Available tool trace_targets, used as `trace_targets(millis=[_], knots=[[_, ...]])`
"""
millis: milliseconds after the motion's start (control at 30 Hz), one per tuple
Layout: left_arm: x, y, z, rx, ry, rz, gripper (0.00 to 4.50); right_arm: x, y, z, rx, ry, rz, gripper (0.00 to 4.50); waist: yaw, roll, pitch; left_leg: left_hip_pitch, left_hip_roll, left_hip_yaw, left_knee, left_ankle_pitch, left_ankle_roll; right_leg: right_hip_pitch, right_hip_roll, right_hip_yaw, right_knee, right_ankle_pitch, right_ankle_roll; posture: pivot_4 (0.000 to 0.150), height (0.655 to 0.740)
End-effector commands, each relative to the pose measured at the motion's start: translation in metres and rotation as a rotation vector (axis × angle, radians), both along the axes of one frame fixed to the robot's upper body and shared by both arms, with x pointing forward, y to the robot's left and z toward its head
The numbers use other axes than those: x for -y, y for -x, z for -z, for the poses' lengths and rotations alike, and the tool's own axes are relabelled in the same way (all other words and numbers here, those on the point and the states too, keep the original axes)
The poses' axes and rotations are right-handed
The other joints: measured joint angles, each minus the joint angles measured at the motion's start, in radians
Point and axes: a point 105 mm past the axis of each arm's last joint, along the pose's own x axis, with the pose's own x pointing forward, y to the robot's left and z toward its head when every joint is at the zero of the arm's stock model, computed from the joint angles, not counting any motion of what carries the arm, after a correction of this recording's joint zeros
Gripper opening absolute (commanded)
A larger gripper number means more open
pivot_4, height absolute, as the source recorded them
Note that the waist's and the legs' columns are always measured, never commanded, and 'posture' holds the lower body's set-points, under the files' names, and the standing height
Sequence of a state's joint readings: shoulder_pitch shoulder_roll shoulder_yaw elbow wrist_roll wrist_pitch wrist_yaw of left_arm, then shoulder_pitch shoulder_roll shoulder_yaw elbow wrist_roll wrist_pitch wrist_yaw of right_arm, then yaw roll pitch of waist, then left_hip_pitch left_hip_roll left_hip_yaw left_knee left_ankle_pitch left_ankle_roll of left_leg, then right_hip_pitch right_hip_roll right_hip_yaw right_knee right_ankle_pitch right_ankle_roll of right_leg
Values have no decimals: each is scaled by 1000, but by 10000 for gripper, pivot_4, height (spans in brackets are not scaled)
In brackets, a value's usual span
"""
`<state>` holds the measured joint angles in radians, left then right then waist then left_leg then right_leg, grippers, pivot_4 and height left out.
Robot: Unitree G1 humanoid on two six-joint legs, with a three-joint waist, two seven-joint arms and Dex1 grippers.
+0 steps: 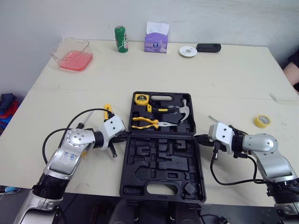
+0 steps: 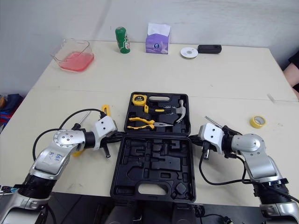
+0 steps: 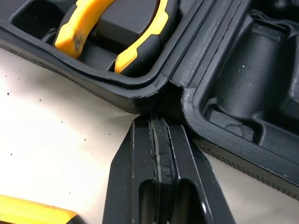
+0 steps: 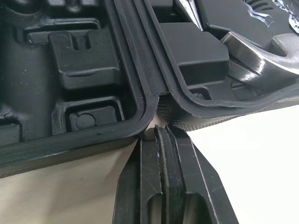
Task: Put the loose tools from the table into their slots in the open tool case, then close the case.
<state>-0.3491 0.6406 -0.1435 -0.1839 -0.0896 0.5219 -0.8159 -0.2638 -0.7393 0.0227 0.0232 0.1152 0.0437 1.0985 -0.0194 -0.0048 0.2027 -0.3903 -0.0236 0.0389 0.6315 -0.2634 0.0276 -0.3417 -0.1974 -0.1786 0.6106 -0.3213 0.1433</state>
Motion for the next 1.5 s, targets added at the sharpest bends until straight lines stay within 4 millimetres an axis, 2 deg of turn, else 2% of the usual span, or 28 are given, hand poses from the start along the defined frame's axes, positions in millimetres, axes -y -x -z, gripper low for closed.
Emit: trace_targets(millis=[33,133,367,467,633,667,733,767,867,967,1000,1100,1233,1333,1433,1500], knots=[[10,3,-9,40,12,52,656,-9,1,-13,46,-22,-49,0,0,0,0,0,0,0,0,0,0,0,0,0,0,0,0,1500,7400],[7,2,-12,62,-8,61,656,-2,1,-12,33,-8,-35,0,0,0,0,0,0,0,0,0,0,0,0,0,0,0,0,1500,7400],[-8,0,-24,114,-46,86,656,18,-2,-25,48,13,-5,0,18,0,0,0,0,0,0,0,0,0,0,0,-1,0,0,1500,7400],[-27,1,-39,135,-25,84,656,32,4,-36,52,15,-8,0,21,0,0,-1,0,0,0,0,0,0,0,0,-1,0,0,1500,7400],[-77,11,-72,201,38,8,656,76,12,-64,97,21,110,0,19,0,0,-1,0,1,-1,-1,1,0,0,0,-3,0,0,1500,7400],[-86,13,-76,209,47,-16,3343,85,13,-68,96,14,146,0,18,0,0,-1,0,1,-1,-1,1,0,0,0,-3,0,0,1500,7400],[-107,18,-82,216,67,-67,9246,104,16,-76,118,19,208,6657,18,0,0,0,0,1,-1,-1,1,0,0,0,-2,0,0,1500,7400],[-122,23,-83,210,74,-109,13560,115,17,-83,132,-7,264,9836,19,0,0,0,1,1,-1,-1,1,0,1,0,-2,0,0,1500,7400],[-168,39,-90,250,83,-250,27332,152,25,-99,209,7,401,24997,16,0,0,0,1,2,-2,-1,0,-1,1,0,-2,0,0,1500,7400],[-206,52,-95,314,107,-385,41626,180,35,-102,260,32,493,40467,17,0,0,0,1,2,-2,-2,1,-1,1,0,-3,0,0,1500,7400],[-217,56,-94,327,111,-427,44944,188,38,-101,271,38,518,44669,17,0,0,0,1,2,-2,-2,1,0,1,0,-3,0,0,1500,7400],[-248,69,-92,358,116,-549,44944,222,52,-96,311,64,634,44669,17,0,0,1,1,3,-2,-4,1,0,0,1,-3,0,0,1500,7400],[-276,84,-86,366,80,-647,44944,251,68,-86,319,66,748,44669,14,0,0,1,1,4,-2,-6,1,0,0,2,-4,0,0,1500,7400],[-302,99,-79,364,53,-752,44944,262,81,-75,283,114,775,44669,11,0,0,1,1,5,-3,-6,1,-1,0,3,-4,0,0,1500,7400],[-336,120,-69,366,27,-927,44944,284,95,-68,276,118,905,44669,1,0,0,3,2,6,-3,-7,1,-1,1,4,-4,0,0,1500,7400],[-365,134,-66,376,-30,-1102,44944,300,103,-71,294,111,1001,44669,-8,0,0,4,2,7,-3,-9,2,-1,0,5,-3,0,0,1500,7400]])
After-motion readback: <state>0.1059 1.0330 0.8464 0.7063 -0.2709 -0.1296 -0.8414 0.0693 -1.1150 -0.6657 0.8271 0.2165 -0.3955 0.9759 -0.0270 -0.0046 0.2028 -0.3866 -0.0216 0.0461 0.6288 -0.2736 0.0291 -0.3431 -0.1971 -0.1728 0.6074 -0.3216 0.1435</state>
